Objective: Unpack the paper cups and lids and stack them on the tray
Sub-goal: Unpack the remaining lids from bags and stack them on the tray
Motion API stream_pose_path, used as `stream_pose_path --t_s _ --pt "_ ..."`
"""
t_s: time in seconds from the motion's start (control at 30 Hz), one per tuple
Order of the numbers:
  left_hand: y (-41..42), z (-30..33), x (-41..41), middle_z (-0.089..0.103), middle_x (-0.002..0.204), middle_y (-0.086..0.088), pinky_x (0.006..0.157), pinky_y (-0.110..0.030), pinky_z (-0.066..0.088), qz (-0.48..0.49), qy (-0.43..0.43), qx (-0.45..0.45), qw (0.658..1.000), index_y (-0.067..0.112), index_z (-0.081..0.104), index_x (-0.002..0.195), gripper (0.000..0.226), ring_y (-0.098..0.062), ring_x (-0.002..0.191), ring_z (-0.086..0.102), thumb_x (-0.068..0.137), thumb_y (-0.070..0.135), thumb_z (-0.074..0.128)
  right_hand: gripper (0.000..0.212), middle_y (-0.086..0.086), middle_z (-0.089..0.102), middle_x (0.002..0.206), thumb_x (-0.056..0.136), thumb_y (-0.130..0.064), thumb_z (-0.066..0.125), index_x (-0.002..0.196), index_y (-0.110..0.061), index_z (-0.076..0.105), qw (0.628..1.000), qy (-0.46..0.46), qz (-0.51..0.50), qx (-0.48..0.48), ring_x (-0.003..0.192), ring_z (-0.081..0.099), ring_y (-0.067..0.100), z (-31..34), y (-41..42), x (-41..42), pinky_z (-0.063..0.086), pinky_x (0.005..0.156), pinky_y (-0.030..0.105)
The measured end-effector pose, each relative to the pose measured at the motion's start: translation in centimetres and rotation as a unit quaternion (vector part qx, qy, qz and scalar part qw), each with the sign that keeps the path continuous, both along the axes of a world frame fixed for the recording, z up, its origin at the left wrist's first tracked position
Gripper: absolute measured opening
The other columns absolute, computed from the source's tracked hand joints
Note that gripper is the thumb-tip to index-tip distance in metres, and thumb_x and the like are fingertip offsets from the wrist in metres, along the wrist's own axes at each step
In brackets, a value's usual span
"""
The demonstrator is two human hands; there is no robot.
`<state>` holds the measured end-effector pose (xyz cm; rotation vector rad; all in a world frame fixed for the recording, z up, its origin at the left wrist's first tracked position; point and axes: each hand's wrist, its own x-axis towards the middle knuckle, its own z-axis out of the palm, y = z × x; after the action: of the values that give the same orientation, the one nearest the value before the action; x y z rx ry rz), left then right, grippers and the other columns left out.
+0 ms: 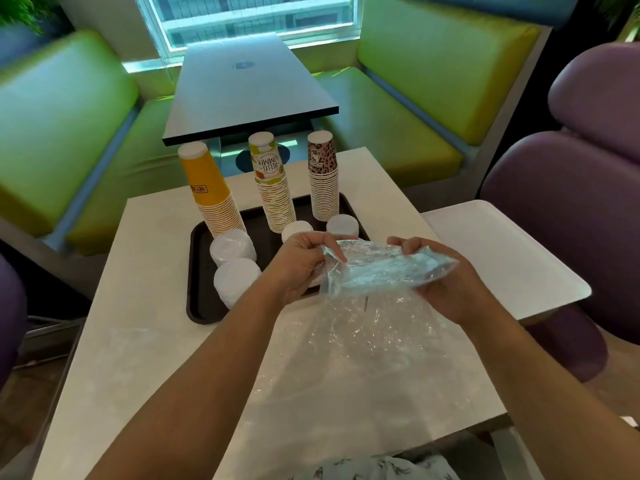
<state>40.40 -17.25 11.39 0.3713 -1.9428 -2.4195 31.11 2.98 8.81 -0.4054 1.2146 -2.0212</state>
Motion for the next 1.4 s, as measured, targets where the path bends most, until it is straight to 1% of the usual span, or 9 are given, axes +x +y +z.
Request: stream_pose_path --t_s 0.1,0.27,0.5,0.63,0.73,0.93,1.17,1.27,1.4 --pt "-0.3 -0.1 -0.1 0.068 0.112 -0.006 0.101 -0.050 0.046 0.014 0.024 -0.081 0.996 0.016 0.071 0.052 0.060 -0.027 0.116 0.057 0.082 -0.024 0.038 0.063 0.010 0.060 0.128 0.061 -0.052 0.076 0.108 -0.014 0.062 0.996 -0.037 0.039 0.074 0.114 0.060 0.033 0.9 0.4 -0.4 0.054 0.086 0.044" --pt "0.1 0.1 -0.1 0.066 0.115 -0.005 0.100 -0.040 0.047 0.000 0.024 -0.142 0.990 0.021 0.074 0.083 0.053 -0.020 0.112 0.058 0.084 -0.018 0.038 0.059 0.011 0.062 0.115 0.069 -0.022 0.072 0.125 -0.024 0.053 0.971 0.111 0.061 0.203 0.094 0.068 0.020 1.6 -0.2 0.3 0.058 0.075 0.030" --pt "1.0 0.8 0.0 0.057 0.124 -0.012 0.087 -0.043 0.053 0.031 -0.137 0.053 0.989 0.022 0.044 0.133 0.057 -0.028 0.105 0.061 0.085 0.052 0.052 0.056 0.003 0.062 0.093 0.075 -0.008 0.076 0.124 -0.024 0.054 0.927 0.256 -0.133 0.240 0.078 0.062 0.008 0.4 -0.9 0.4 0.055 0.070 0.021" --pt "2.0 -0.4 0.0 0.053 0.133 -0.010 0.095 -0.043 0.051 0.034 -0.147 0.014 0.988 0.019 0.033 0.145 0.081 -0.028 0.113 0.060 0.075 0.011 0.074 0.082 0.006 0.063 0.115 0.057 -0.035 0.087 0.128 -0.032 0.046 0.963 0.158 -0.123 0.181 0.102 0.065 0.021 0.1 -1.0 0.3 0.056 0.081 0.034" --pt "2.3 -0.6 -0.3 0.061 0.120 -0.013 0.089 -0.042 0.054 0.062 -0.113 0.035 0.991 0.015 0.039 0.143 0.072 -0.028 0.105 0.064 0.080 -0.006 0.067 0.110 0.003 0.069 0.112 0.038 -0.038 0.095 0.134 -0.024 0.043 0.997 0.007 -0.022 0.070 0.102 0.067 0.020 -0.5 -0.6 0.2 0.057 0.073 0.032" --pt "2.4 0.1 -0.5 0.064 0.090 -0.009 0.071 -0.032 0.057 0.021 -0.054 0.012 0.998 0.014 0.066 0.102 0.034 -0.018 0.077 0.063 0.085 -0.013 0.055 0.049 0.007 0.067 0.115 0.080 0.000 0.063 0.127 -0.014 0.056 0.996 0.034 0.028 0.077 0.095 0.068 0.015 -0.5 0.3 0.6 0.056 0.068 0.025" --pt "2.6 0.6 -1.0 0.067 0.087 -0.011 0.080 -0.042 0.056 0.001 -0.044 0.023 0.999 0.000 0.067 0.092 0.016 -0.027 0.086 0.065 0.085 -0.010 0.057 0.047 0.006 0.068 0.115 0.083 0.013 0.048 0.055 -0.019 0.069 0.996 0.066 0.041 0.049 0.113 0.061 0.027 0.2 0.8 0.3 0.057 0.077 0.032" --pt "2.7 0.7 -1.2 0.070 0.089 -0.005 0.077 -0.039 0.058 -0.011 -0.044 -0.004 0.999 0.003 0.069 0.091 0.019 -0.024 0.087 0.067 0.085 -0.011 0.056 0.009 0.004 0.063 0.126 0.071 -0.010 0.073 0.066 -0.018 0.073 0.993 0.069 0.072 0.063 0.120 0.056 0.027 -0.1 1.8 -0.3 0.056 0.078 0.031" --pt "2.8 0.6 -1.7 0.066 0.108 -0.004 0.081 -0.042 0.058 -0.020 -0.042 -0.076 0.996 0.008 0.071 0.086 0.023 -0.026 0.102 0.063 0.083 -0.012 0.059 0.048 0.003 0.060 0.130 0.064 -0.050 0.079 0.093 -0.012 0.074 0.989 0.020 0.119 0.081 0.113 0.061 0.028 0.2 3.7 -0.8 0.056 0.072 0.031"
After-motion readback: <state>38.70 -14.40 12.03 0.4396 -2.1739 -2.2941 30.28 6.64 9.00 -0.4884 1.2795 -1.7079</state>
